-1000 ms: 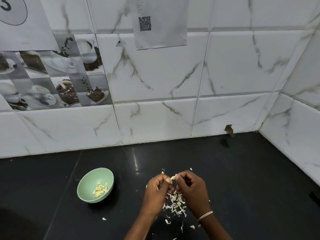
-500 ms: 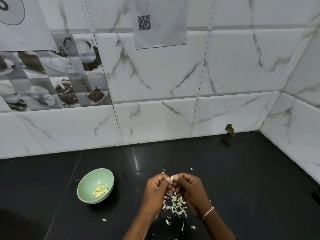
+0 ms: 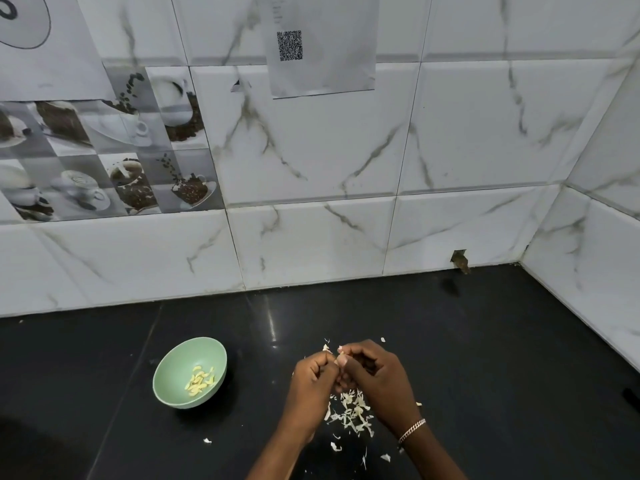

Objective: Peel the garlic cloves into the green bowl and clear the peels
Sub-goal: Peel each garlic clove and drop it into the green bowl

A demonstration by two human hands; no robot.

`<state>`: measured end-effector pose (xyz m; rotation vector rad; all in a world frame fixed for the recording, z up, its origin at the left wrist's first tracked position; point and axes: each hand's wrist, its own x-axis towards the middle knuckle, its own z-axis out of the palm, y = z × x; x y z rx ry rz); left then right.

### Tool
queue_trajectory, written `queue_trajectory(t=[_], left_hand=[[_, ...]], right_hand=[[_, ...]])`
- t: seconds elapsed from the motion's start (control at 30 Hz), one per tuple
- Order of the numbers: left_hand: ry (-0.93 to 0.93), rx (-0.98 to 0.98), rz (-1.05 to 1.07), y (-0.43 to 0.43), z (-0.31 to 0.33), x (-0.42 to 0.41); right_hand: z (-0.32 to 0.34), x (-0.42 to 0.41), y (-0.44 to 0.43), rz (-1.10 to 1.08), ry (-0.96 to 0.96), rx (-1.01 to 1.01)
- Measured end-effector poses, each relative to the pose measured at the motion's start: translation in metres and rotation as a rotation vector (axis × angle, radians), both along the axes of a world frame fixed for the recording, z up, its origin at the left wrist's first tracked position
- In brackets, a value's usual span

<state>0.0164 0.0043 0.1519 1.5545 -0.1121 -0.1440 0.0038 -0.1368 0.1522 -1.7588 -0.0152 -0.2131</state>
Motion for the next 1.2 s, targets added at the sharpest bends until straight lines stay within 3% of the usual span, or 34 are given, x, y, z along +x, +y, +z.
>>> queue_trajectory(t=[0.17, 0.37, 0.5, 0.87, 1.03, 1.2], left_hand=[[0.005, -0.013, 0.052, -0.001, 0.0, 0.0], [-0.004, -0.044, 0.027, -0.002, 0.001, 0.002], [-0.043, 0.032, 0.021, 0.002, 0.0, 0.005], [-0.032, 0.49, 0.241, 0.014, -0.056, 0.028], [0.048, 0.506, 0.179, 0.012, -0.066, 0.029], [0.087, 0.572, 0.264, 0.016, -0.068, 0.027]], right_hand=[[0.0, 0.0, 0.004, -0.047, -0.027, -0.007], [-0.001, 0.002, 0.003, -0.06, 0.149, 0.519], [0.002, 0.004, 0.0, -0.11, 0.187, 0.688], [-0.007, 0.005, -0.013, -0.059, 0.173, 0.744], [-0.01, 0.003, -0.013, 0.01, 0.192, 0.733], [-0.008, 0.0, -0.013, 0.019, 0.237, 0.653]])
